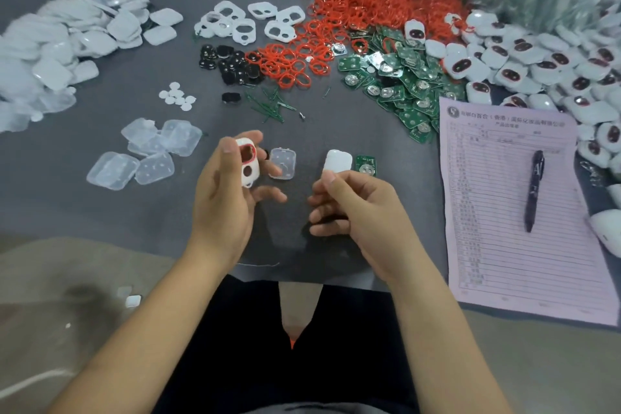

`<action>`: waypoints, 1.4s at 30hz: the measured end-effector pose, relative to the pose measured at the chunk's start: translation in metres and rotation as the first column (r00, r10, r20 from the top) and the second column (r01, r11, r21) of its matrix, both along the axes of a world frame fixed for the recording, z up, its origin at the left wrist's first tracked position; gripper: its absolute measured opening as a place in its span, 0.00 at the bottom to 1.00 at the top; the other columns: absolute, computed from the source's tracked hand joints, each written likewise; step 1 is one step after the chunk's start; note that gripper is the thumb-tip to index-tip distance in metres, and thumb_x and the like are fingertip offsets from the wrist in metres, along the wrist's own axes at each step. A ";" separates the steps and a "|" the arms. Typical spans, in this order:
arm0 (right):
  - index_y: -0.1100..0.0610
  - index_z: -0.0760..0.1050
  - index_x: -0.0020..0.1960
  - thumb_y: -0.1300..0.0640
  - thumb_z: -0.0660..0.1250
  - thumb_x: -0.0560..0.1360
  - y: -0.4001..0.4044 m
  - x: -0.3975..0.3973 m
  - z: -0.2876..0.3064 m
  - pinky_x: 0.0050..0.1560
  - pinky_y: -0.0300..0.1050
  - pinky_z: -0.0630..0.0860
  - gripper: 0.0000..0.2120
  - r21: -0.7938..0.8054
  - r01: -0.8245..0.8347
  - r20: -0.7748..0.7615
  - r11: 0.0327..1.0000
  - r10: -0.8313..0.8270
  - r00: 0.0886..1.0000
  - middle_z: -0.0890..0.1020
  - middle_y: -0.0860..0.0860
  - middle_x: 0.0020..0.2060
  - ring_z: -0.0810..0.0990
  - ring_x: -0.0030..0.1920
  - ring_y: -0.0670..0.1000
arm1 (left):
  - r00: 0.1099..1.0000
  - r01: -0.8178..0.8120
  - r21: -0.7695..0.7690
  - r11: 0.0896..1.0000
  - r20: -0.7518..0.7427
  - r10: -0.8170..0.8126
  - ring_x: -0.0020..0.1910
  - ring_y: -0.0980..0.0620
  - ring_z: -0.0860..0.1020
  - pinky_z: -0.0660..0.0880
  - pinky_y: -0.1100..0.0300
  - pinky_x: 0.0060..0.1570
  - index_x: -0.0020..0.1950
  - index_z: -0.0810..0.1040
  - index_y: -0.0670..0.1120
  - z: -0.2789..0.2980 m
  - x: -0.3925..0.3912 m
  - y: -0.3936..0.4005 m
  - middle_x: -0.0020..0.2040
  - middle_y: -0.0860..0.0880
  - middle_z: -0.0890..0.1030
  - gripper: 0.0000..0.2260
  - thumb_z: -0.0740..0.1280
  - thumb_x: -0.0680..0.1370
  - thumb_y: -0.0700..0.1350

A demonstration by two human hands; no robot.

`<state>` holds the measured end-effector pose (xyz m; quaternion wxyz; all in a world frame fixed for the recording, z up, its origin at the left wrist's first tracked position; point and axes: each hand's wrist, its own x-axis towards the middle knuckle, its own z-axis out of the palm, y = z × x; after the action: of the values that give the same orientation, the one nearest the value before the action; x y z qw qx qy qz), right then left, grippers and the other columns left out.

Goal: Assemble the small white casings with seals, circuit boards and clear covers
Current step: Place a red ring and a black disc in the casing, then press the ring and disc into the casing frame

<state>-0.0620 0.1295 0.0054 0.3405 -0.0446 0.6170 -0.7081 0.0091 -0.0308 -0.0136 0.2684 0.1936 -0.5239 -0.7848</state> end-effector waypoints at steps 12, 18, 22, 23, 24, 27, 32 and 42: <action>0.48 0.82 0.55 0.50 0.68 0.80 -0.060 0.031 -0.017 0.36 0.40 0.66 0.06 0.453 0.375 -0.859 0.809 0.285 0.425 0.81 0.43 0.47 0.76 0.45 0.46 | 0.986 -0.149 -0.072 0.986 0.059 0.154 0.34 0.57 0.75 0.70 0.64 0.32 0.52 0.77 0.45 0.000 0.007 -0.035 0.41 0.55 0.80 0.10 0.60 0.84 0.50; 0.50 0.83 0.61 0.51 0.72 0.79 -0.083 0.015 -0.018 0.33 0.48 0.74 0.11 0.434 0.343 -0.871 0.833 0.290 0.397 0.79 0.49 0.48 0.78 0.41 0.49 | 0.982 -0.186 0.016 0.982 0.033 0.186 0.34 0.57 0.75 0.71 0.65 0.32 0.52 0.77 0.45 0.000 0.011 -0.035 0.41 0.54 0.81 0.10 0.58 0.87 0.47; 0.51 0.85 0.59 0.52 0.72 0.79 -0.095 0.009 -0.017 0.30 0.47 0.73 0.10 0.475 0.316 -0.868 0.821 0.378 0.322 0.77 0.52 0.44 0.78 0.35 0.54 | 0.983 -0.183 0.186 0.965 0.041 0.178 0.34 0.54 0.76 0.71 0.62 0.32 0.55 0.78 0.43 0.005 0.009 -0.035 0.41 0.50 0.80 0.16 0.53 0.88 0.48; 0.50 0.85 0.58 0.52 0.71 0.80 -0.096 0.009 -0.017 0.30 0.48 0.73 0.09 0.501 0.313 -0.857 0.807 0.412 0.310 0.76 0.52 0.44 0.77 0.34 0.54 | 0.988 -0.157 0.224 0.962 0.035 0.153 0.35 0.53 0.76 0.72 0.62 0.32 0.56 0.77 0.42 0.007 0.009 -0.035 0.41 0.49 0.81 0.18 0.51 0.89 0.50; 0.49 0.86 0.57 0.52 0.70 0.80 -0.095 0.009 -0.018 0.30 0.48 0.73 0.08 0.515 0.307 -0.850 0.801 0.429 0.306 0.75 0.52 0.43 0.76 0.34 0.54 | 0.991 -0.131 0.247 0.960 0.024 0.129 0.35 0.53 0.77 0.72 0.62 0.32 0.57 0.77 0.42 0.008 0.009 -0.035 0.41 0.49 0.81 0.21 0.49 0.89 0.52; 0.49 0.86 0.52 0.55 0.71 0.80 -0.092 0.009 -0.019 0.29 0.48 0.71 0.06 0.482 0.300 -0.867 0.823 0.400 0.297 0.75 0.51 0.41 0.75 0.35 0.53 | 0.996 -0.087 0.266 0.960 0.001 0.090 0.37 0.52 0.77 0.73 0.61 0.33 0.59 0.77 0.42 0.008 0.008 -0.035 0.43 0.47 0.81 0.23 0.46 0.89 0.53; 0.54 0.82 0.49 0.56 0.73 0.78 -0.085 0.008 -0.020 0.34 0.52 0.75 0.02 0.445 0.261 -0.871 0.856 0.346 0.349 0.78 0.48 0.46 0.79 0.40 0.51 | 0.999 -0.052 0.247 0.967 0.008 0.052 0.40 0.51 0.79 0.74 0.60 0.37 0.60 0.77 0.43 0.008 0.008 -0.037 0.46 0.46 0.81 0.13 0.58 0.84 0.47; 0.54 0.82 0.56 0.62 0.71 0.80 -0.072 -0.002 -0.017 0.44 0.43 0.79 0.06 0.027 0.172 -0.620 0.985 -0.118 0.775 0.86 0.48 0.43 0.84 0.42 0.47 | 1.000 0.008 0.017 1.000 0.018 -0.008 0.60 0.45 0.84 0.80 0.57 0.57 0.66 0.76 0.46 0.000 0.009 -0.036 0.57 0.46 0.86 0.11 0.64 0.85 0.46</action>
<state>-0.0644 0.0574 -0.0115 0.0666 -0.2114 0.7242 -0.6530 0.0183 -0.0669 -0.0137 0.2589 0.2010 -0.5204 -0.7885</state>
